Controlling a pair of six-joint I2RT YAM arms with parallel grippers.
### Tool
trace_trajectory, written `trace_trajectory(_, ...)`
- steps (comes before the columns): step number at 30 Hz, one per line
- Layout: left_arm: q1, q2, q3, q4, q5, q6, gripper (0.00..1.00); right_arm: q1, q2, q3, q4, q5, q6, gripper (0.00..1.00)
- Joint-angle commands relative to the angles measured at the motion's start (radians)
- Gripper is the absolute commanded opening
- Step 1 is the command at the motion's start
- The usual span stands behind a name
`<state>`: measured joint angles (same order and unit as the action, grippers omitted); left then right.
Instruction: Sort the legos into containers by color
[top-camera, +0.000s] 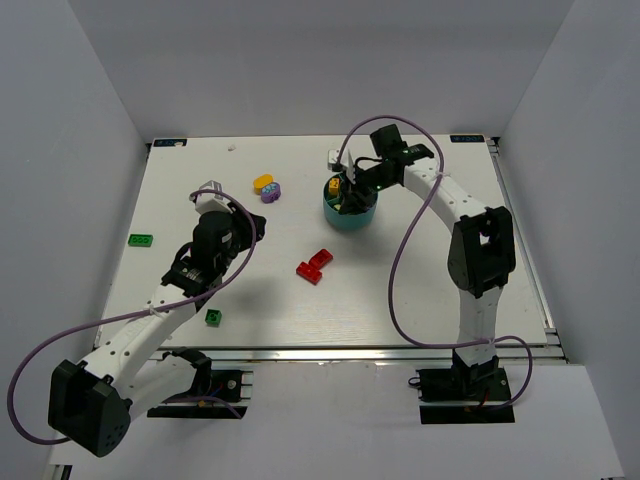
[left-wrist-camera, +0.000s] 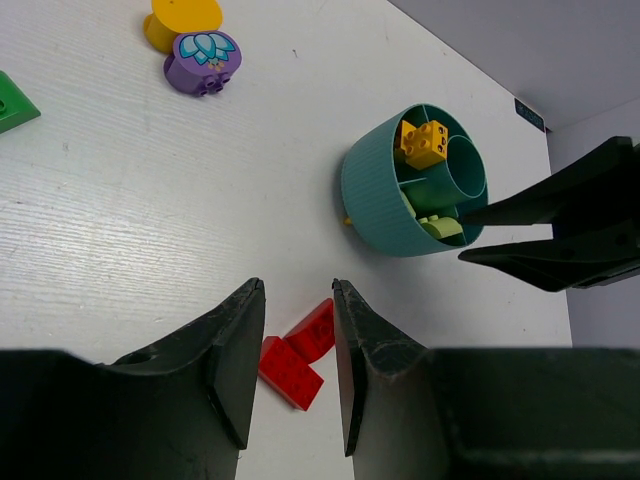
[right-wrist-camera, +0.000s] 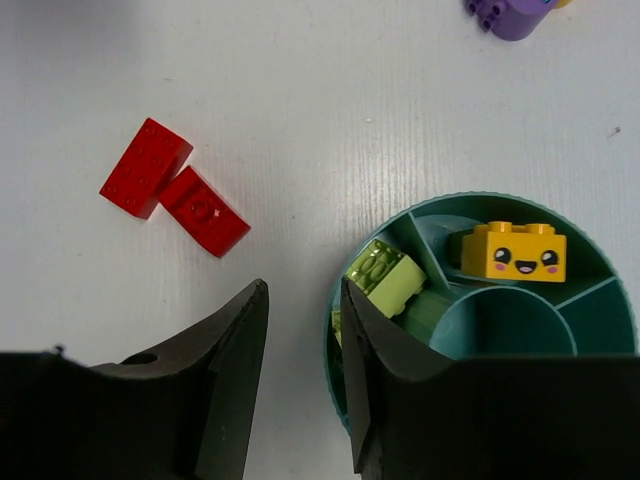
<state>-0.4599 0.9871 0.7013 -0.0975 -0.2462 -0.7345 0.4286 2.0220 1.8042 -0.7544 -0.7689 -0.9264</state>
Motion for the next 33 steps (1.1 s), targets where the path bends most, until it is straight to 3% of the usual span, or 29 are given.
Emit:
trace_trajectory(1, 0.004, -0.025, 0.009, -0.001, 0.005, -0.003, 0.44, 0.021, -0.036, -0.025, 0.004, 0.008, 0.009, 0.4)
trace_trajectory(12, 0.004, -0.045, 0.007, -0.022, -0.002, -0.002, 0.44, 0.042, -0.012, -0.078, 0.167, 0.126, 0.142, 0.38)
trace_trajectory(25, 0.004, -0.054, 0.0, -0.027, -0.005, -0.006, 0.44, 0.056, 0.001, -0.121, 0.221, 0.161, 0.156, 0.39)
trace_trajectory(33, 0.004, -0.057, 0.0, -0.03, -0.007, -0.008, 0.44, 0.061, 0.003, -0.143, 0.227, 0.175, 0.15, 0.28)
